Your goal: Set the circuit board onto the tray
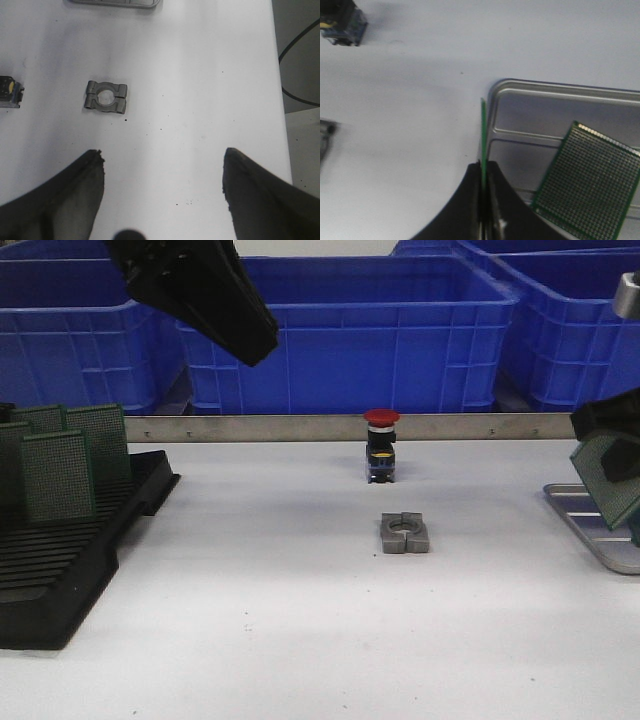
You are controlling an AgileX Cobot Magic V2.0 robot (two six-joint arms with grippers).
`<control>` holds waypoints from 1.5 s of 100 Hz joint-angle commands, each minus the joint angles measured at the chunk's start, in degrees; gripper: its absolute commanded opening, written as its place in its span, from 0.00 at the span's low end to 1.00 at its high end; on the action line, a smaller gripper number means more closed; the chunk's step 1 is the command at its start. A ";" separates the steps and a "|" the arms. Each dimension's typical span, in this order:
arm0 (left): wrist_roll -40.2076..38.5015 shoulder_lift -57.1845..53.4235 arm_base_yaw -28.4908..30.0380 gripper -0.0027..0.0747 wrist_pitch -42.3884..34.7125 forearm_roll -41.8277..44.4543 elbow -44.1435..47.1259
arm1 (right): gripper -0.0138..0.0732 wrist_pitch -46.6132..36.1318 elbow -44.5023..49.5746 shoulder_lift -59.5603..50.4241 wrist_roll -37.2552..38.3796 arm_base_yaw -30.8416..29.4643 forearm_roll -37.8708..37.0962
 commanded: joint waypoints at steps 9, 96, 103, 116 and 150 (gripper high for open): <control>-0.66 -2.62 0.27 0.65 -0.25 -2.95 -1.72 | 0.08 2.28 -1.41 0.42 0.41 -2.25 4.30; -7.47 -3.03 0.27 0.41 1.25 3.37 -1.72 | 0.74 -10.27 -1.35 -6.09 -2.77 -4.70 4.30; -11.87 -3.26 0.52 0.24 2.19 7.46 -1.72 | 0.57 -9.04 -0.86 -8.67 -3.27 -4.70 4.30; -18.02 -3.26 1.94 0.01 5.70 12.01 -1.72 | 0.16 -6.72 1.39 -14.51 -4.13 -4.70 4.30; -22.85 -6.68 9.08 0.01 5.28 10.79 -1.20 | 0.09 4.15 7.32 -29.72 -4.13 -4.70 4.30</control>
